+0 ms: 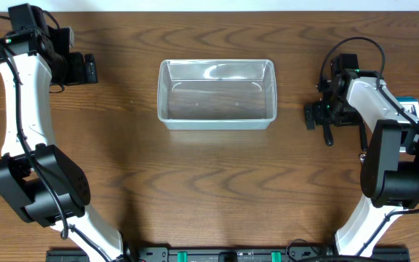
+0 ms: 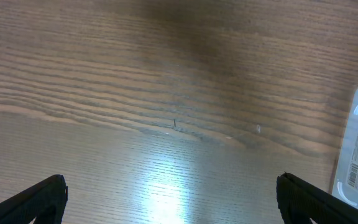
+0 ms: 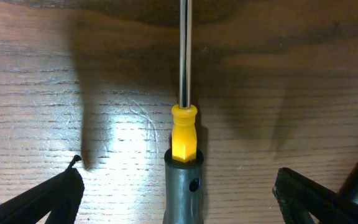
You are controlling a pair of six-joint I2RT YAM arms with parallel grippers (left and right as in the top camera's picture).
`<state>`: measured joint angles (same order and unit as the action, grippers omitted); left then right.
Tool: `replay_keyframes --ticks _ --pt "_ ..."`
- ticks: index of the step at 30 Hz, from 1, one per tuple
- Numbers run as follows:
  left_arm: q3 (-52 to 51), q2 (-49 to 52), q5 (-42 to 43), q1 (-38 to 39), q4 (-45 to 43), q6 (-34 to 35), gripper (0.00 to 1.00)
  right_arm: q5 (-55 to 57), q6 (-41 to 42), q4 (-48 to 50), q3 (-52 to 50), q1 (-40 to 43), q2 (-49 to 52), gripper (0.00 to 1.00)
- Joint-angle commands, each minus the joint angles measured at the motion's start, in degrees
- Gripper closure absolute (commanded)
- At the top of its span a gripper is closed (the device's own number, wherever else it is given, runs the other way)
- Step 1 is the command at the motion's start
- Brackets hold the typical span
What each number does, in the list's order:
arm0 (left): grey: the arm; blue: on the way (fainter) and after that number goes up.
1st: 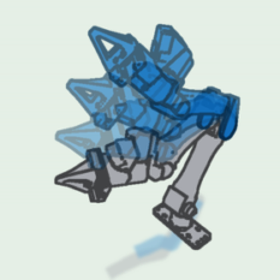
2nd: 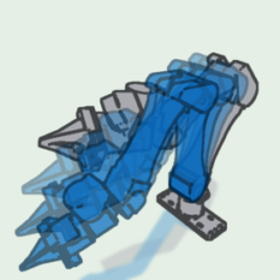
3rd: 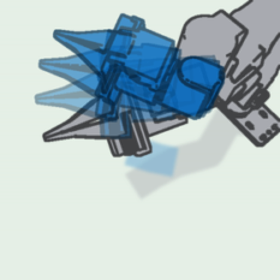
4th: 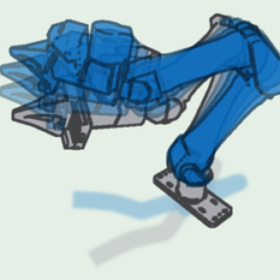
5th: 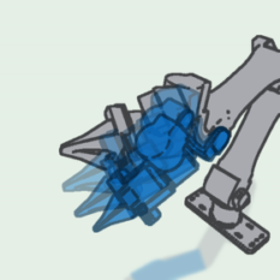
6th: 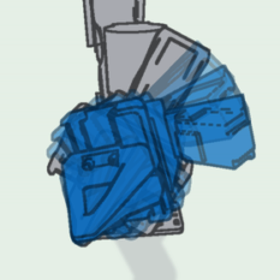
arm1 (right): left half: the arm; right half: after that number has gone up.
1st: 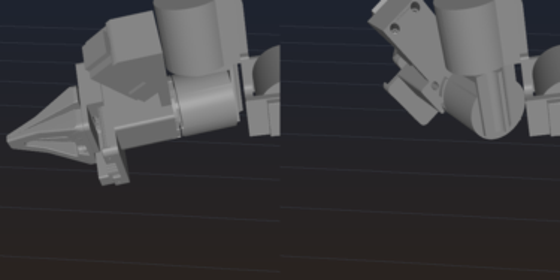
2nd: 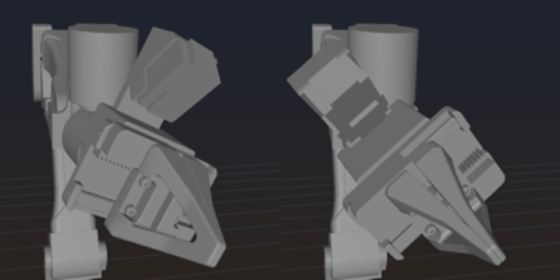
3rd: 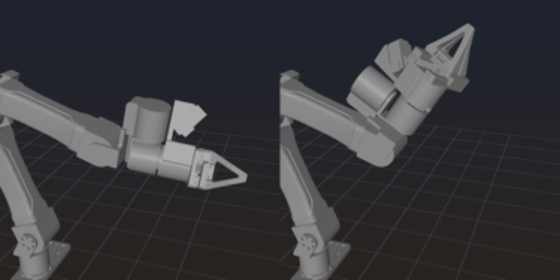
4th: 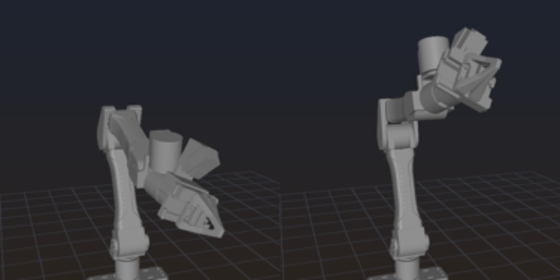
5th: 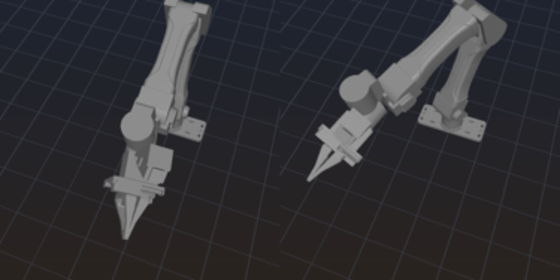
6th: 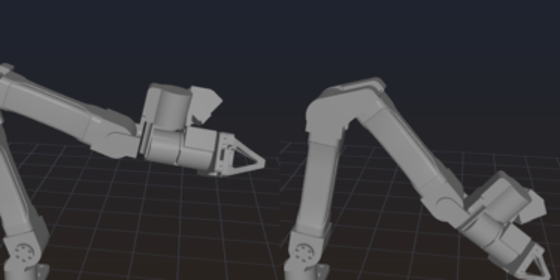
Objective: Pack container
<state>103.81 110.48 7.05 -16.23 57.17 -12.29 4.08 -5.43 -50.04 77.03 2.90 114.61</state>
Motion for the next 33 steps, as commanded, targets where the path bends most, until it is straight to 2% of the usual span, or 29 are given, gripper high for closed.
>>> replay_keyframes --ticks 1,33 --pt "-0.4 0.4 -0.7 -0.1 0.2 -0.5 0.02 0.1 0.7 0.1 -0.7 0.6 0.9 0.01" --pt "-0.4 0.4 -0.7 -0.1 0.2 -0.5 0.02 0.0 0.7 1.9 -0.8 1.9 0.9 0.01"
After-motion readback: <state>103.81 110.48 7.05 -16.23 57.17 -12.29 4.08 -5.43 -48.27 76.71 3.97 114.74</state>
